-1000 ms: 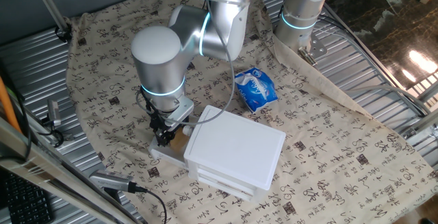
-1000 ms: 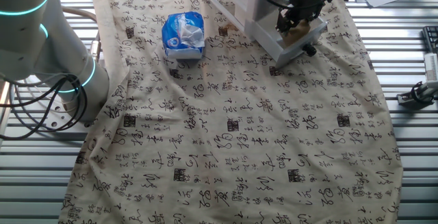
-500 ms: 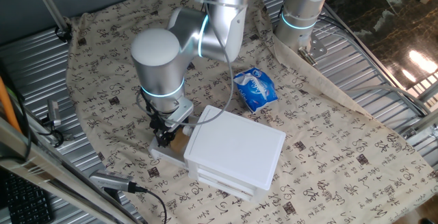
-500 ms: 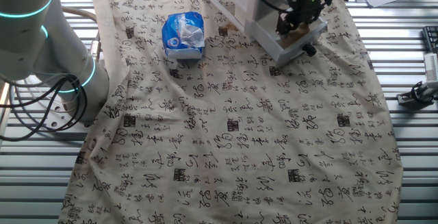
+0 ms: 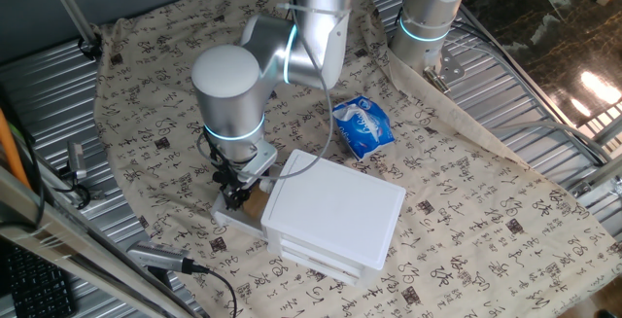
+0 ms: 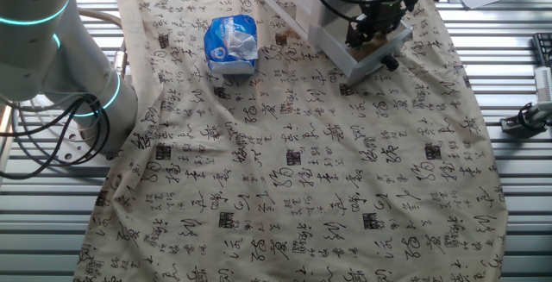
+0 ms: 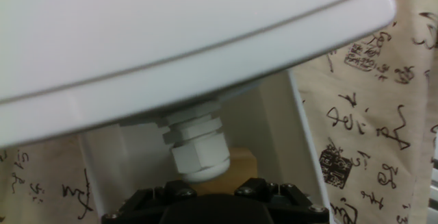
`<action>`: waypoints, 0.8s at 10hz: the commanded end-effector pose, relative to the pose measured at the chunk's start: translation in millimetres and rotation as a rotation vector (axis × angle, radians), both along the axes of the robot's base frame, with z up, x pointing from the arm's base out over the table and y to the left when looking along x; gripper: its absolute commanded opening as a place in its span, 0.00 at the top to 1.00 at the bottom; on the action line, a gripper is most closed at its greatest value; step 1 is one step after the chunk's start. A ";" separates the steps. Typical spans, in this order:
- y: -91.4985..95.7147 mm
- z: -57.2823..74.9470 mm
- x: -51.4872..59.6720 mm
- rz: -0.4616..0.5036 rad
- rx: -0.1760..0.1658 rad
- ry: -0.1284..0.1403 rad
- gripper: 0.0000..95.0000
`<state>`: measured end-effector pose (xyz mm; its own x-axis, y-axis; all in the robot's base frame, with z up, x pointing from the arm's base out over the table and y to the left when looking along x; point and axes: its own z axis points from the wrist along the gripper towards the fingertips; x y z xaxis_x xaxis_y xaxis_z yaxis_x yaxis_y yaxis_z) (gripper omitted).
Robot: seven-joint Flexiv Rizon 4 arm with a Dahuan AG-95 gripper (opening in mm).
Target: Put things in the drawer
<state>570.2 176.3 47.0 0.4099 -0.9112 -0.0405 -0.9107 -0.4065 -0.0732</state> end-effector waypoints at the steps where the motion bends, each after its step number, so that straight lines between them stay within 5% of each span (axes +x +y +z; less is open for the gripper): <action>1: -0.4 -0.4 -0.4 -0.001 -0.002 0.003 1.00; 6: -0.4 -1.1 -0.4 0.013 -0.003 0.002 1.00; 8: -0.4 -1.1 -0.4 0.033 -0.004 -0.001 0.60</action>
<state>570.1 176.1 45.7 0.4405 -0.8970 -0.0372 -0.8964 -0.4372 -0.0723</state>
